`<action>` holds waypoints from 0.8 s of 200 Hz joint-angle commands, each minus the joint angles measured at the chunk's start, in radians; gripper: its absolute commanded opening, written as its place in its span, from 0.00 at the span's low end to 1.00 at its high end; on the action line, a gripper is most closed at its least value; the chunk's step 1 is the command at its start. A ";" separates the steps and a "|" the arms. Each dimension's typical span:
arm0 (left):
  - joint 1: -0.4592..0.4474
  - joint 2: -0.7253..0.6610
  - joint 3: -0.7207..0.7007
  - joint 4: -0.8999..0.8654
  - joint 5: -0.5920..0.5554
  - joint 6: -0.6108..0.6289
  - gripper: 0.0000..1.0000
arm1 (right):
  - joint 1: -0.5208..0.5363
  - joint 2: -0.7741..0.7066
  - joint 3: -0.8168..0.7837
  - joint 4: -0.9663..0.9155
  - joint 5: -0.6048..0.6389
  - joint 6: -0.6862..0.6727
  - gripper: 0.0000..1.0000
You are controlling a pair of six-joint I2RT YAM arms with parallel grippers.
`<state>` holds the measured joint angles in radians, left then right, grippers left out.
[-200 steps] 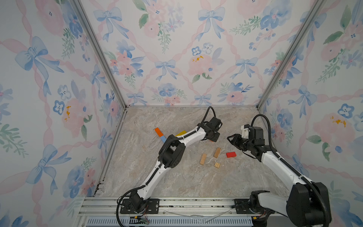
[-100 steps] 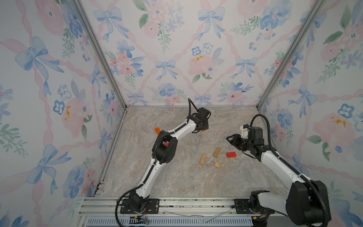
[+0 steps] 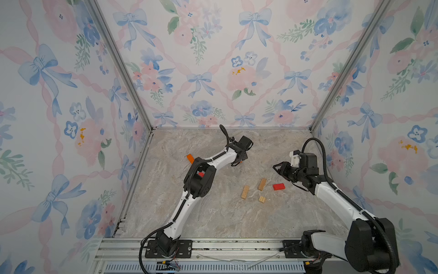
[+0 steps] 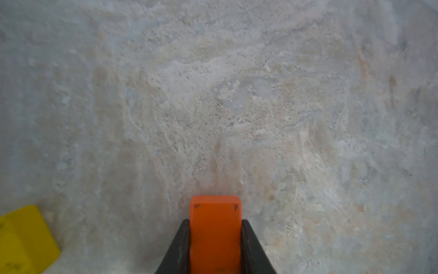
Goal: Assemble the letter v with building blocks
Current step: Place the building block at the center of the board.
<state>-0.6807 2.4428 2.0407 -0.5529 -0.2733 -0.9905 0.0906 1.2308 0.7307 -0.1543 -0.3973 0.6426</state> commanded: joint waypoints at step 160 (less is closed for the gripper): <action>-0.037 -0.073 -0.059 -0.048 -0.122 -0.150 0.02 | -0.008 0.045 -0.010 0.037 -0.049 -0.011 0.41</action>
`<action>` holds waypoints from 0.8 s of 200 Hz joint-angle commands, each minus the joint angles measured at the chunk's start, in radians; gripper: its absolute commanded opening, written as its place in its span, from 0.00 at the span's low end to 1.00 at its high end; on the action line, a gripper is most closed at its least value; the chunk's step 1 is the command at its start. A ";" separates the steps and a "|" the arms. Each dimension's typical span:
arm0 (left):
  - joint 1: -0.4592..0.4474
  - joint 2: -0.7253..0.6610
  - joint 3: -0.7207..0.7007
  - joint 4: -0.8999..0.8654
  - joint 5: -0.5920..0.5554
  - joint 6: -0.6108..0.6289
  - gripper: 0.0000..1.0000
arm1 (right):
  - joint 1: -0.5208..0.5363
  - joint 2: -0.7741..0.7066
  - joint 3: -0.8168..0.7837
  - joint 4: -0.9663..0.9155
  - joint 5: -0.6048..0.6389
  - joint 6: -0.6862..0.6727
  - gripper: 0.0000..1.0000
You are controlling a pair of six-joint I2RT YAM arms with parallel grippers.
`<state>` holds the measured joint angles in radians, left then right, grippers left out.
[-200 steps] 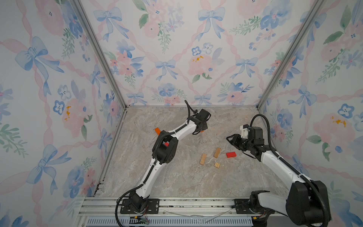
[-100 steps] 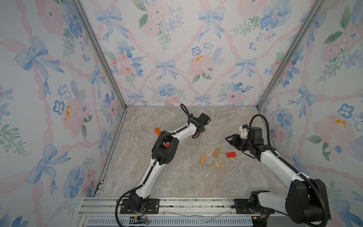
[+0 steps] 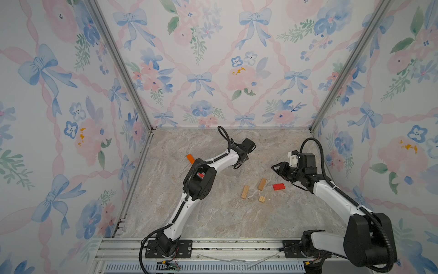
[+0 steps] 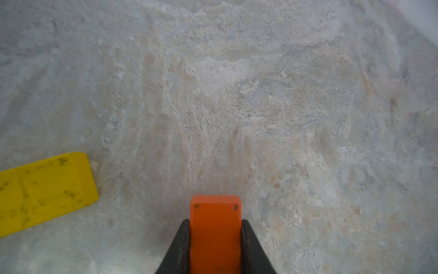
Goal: Assemble the letter v with building blocks
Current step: Place the building block at the center of the board.
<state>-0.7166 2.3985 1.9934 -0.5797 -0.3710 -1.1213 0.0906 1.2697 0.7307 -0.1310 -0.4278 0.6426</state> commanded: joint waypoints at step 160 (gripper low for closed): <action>0.002 0.012 -0.005 -0.041 -0.059 -0.020 0.17 | -0.009 0.003 -0.004 0.005 -0.023 -0.043 0.41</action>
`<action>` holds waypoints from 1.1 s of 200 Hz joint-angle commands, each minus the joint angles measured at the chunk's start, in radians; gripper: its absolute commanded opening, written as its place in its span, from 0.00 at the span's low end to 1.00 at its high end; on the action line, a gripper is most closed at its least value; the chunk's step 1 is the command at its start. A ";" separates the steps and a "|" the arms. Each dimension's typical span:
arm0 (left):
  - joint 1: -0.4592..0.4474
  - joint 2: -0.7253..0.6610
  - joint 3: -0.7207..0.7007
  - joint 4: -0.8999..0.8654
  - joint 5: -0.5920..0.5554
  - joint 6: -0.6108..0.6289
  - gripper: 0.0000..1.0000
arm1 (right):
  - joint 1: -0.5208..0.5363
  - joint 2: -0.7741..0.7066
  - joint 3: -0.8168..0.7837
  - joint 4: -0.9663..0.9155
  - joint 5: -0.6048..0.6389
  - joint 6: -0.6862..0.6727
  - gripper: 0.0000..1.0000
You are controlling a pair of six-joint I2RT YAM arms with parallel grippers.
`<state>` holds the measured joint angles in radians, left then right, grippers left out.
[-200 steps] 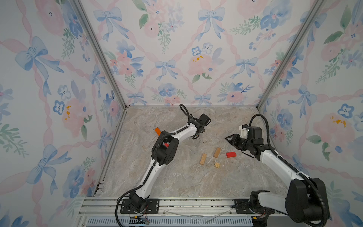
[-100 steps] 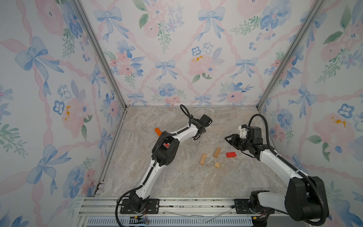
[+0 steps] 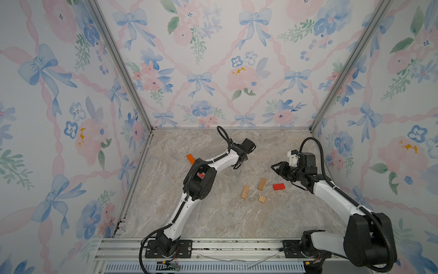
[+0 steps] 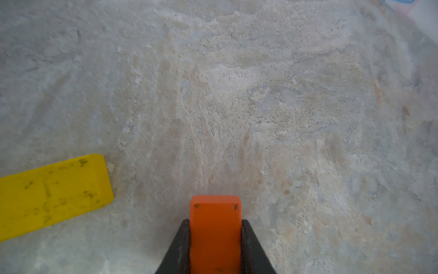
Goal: Assemble the letter v with building blocks
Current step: Place the building block at the center of the board.
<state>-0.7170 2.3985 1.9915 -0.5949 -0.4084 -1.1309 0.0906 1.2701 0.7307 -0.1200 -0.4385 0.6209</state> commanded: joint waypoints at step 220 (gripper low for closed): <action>0.014 0.022 0.006 -0.039 0.017 -0.038 0.67 | -0.012 -0.005 -0.016 -0.009 -0.008 -0.026 0.41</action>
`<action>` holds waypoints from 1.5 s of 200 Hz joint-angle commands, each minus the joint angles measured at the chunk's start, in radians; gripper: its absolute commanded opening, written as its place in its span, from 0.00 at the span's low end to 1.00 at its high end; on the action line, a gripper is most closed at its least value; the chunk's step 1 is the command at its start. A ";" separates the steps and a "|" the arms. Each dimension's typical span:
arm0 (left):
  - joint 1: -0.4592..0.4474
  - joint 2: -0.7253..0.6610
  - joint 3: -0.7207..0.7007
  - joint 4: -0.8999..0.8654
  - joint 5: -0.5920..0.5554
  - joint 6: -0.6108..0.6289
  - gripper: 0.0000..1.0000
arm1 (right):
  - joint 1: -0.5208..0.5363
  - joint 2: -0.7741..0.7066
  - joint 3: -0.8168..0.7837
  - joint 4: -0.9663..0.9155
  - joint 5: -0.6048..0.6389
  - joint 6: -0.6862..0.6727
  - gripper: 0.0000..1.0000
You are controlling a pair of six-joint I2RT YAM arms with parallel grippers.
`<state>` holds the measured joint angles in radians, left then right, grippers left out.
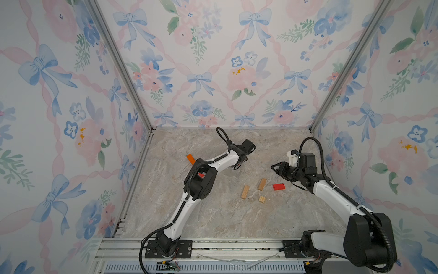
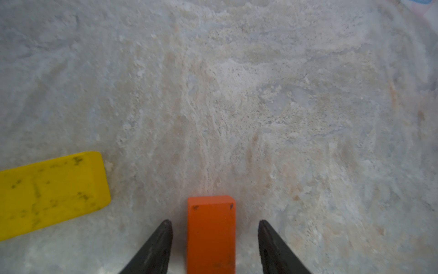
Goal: Assemble the letter v with building blocks
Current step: Place the building block at the center of the board, then pick up the building block from the center of the board.
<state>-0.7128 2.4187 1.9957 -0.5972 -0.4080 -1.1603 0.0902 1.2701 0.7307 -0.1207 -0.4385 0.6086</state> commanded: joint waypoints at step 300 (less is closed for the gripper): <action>0.058 -1.216 -1.047 0.623 0.165 0.692 0.80 | 0.540 0.219 0.217 -0.181 0.334 0.010 0.58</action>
<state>-0.6552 1.3090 1.0382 -0.0483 -0.2527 -0.5552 0.5743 1.4528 0.8970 -0.2306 -0.1764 0.6132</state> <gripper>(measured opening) 0.795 0.586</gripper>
